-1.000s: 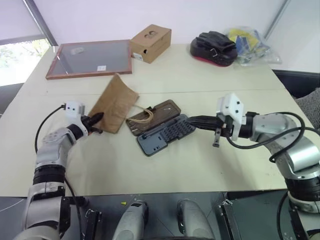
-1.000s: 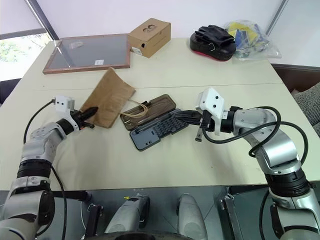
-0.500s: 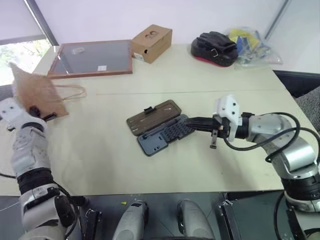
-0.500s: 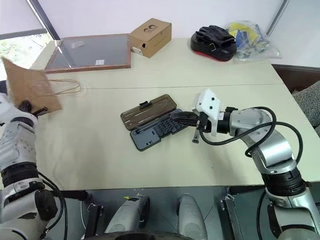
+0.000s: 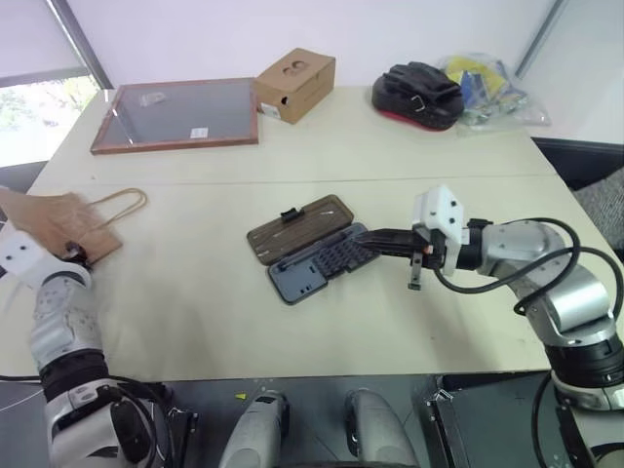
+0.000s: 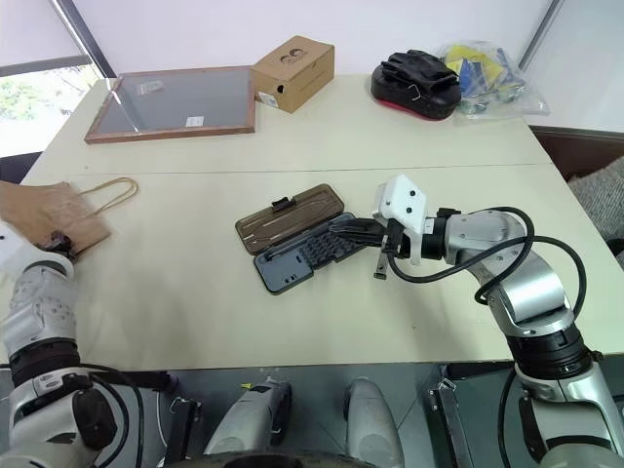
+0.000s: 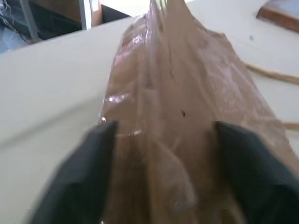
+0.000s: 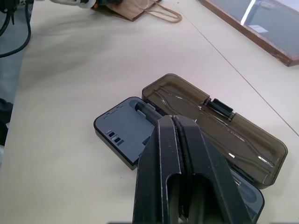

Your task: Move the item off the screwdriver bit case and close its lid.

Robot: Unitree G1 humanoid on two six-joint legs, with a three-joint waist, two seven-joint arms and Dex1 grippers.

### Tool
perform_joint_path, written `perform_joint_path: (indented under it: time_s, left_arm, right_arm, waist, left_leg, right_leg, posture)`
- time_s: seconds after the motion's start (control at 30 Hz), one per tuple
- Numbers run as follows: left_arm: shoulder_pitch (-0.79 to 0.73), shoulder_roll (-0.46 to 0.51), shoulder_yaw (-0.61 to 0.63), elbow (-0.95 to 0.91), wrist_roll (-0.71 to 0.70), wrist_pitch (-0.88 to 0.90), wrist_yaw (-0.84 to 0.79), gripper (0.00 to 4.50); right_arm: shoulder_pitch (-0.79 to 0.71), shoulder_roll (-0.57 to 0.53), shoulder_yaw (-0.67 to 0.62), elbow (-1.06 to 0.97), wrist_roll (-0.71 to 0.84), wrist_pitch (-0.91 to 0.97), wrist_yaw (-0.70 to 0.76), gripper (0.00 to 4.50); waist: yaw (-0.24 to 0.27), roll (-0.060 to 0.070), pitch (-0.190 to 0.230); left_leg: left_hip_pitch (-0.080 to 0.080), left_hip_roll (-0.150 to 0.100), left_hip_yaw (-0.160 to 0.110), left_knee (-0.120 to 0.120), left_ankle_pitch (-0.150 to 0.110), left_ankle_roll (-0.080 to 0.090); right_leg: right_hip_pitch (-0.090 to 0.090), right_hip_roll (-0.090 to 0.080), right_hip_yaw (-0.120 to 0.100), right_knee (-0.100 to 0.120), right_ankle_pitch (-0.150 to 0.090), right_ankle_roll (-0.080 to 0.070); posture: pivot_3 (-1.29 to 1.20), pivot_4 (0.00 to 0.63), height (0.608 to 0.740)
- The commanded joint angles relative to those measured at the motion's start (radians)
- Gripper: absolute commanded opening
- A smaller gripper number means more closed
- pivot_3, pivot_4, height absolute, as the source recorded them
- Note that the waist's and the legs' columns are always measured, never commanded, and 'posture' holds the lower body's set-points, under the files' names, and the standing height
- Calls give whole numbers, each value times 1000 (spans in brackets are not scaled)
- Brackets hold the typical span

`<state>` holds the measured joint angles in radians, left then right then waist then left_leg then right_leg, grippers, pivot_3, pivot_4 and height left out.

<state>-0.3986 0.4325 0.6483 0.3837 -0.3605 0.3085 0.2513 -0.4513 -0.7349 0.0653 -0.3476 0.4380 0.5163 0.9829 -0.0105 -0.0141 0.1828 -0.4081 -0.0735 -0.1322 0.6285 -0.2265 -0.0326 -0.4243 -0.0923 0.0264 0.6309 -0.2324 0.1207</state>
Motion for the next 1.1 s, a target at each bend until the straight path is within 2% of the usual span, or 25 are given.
perform_joint_path:
  time_s: [0.03,0.27,0.43,0.53,0.63,0.7,0.77,0.83,0.97,1.1]
  left_arm:
    - [6,-7,-4,-92,39,-48,54,4475]
    - [81,-86,-19,-447,126,-93,174,4475]
    - [72,-75,-125,-647,156,-46,107,4475]
    - [26,-61,-223,-687,65,28,-47,4475]
    - [17,-49,-321,-745,-104,205,-231,4475]
    - [62,6,-405,-822,-200,299,-391,4475]
    - [143,99,-481,-896,-277,393,-554,4475]
    - [221,187,-523,-949,-311,409,-693,4475]
    - [311,298,-528,-950,-307,405,-825,4475]
    - [294,327,-488,-914,-324,407,-868,4475]
  right_arm:
    - [-4,-7,-26,-27,9,-11,1,0]
    - [4,-15,-32,-23,10,-11,5,0]
    - [2,-15,-29,-12,8,-13,10,0]
    - [-10,-10,-22,7,2,-19,16,0]
    - [-25,-4,-16,33,-7,-34,21,0]
    - [-39,8,-15,60,-16,-49,19,0]
    - [-54,24,-18,92,-26,-67,9,0]
    - [-67,35,-16,122,-41,-89,3,0]
    - [-111,70,-9,204,-86,-148,-21,0]
    - [-204,115,21,327,-140,-200,-27,0]
  waist:
    - [1,0,0]
    - [1,-1,0]
    - [6,-2,0]
    - [11,-2,0]
    - [14,-2,0]
    - [7,-2,0]
    - [-10,-1,0]
    - [-19,-1,0]
    - [-27,1,2]
    - [-24,1,2]
  left_leg:
    - [0,0,0,0,0,0]
    - [0,0,0,0,0,0]
    - [0,0,3,0,0,-1]
    - [0,-1,4,1,0,-1]
    - [0,-1,5,1,0,0]
    - [0,-1,5,1,0,0]
    - [0,0,5,0,0,0]
    - [1,1,6,-1,0,0]
    - [1,3,5,-2,0,0]
    - [1,3,5,-1,0,-1]
  right_leg:
    - [0,0,0,0,0,0]
    - [0,0,0,0,0,0]
    - [1,0,0,0,0,0]
    - [1,0,0,0,0,0]
    - [1,0,0,-1,0,0]
    - [1,0,0,-1,0,0]
    - [0,1,0,-1,0,0]
    - [0,2,2,0,0,-1]
    - [-1,5,2,0,-1,-4]
    - [0,5,2,0,-2,-6]
  posture:
    - [0,150,740]
    - [0,150,740]
    - [0,150,740]
    - [0,150,740]
    - [0,150,740]
    - [0,150,740]
    - [0,150,740]
    - [0,150,740]
    - [0,150,740]
    - [0,150,740]
